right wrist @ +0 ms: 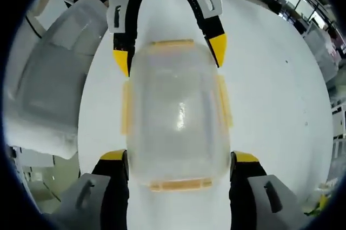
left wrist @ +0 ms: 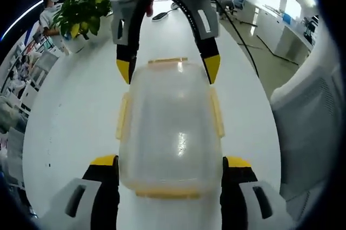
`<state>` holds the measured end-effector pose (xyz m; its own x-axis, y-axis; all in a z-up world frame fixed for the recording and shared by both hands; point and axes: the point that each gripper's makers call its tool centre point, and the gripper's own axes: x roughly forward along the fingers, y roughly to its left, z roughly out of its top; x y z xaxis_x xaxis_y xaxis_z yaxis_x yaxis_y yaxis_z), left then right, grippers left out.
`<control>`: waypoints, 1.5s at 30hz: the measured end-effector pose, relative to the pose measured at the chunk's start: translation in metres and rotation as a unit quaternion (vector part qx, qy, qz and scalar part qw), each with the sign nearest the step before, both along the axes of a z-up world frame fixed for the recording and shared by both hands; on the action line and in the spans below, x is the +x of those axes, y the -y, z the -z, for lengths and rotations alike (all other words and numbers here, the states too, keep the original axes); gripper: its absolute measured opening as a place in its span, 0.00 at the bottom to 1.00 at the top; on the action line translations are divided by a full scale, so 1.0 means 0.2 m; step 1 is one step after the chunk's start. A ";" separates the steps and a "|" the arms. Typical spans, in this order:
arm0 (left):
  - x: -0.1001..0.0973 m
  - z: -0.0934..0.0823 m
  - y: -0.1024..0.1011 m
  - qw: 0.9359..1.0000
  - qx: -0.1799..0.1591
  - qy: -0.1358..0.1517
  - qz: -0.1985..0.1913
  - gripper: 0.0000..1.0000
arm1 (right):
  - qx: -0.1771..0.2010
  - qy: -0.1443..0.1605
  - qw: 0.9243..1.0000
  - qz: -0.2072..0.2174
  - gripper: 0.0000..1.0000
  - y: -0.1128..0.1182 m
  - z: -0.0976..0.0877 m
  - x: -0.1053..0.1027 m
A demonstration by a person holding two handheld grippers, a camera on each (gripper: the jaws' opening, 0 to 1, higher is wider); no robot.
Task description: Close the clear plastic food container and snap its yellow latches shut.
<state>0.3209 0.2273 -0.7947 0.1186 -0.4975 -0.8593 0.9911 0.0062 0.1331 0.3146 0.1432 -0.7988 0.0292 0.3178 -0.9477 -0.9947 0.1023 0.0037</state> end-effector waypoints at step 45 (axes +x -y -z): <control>-0.08 0.01 -0.64 1.000 0.010 0.015 0.004 0.74 | 0.003 0.049 0.998 0.031 0.76 -0.65 0.03 -0.08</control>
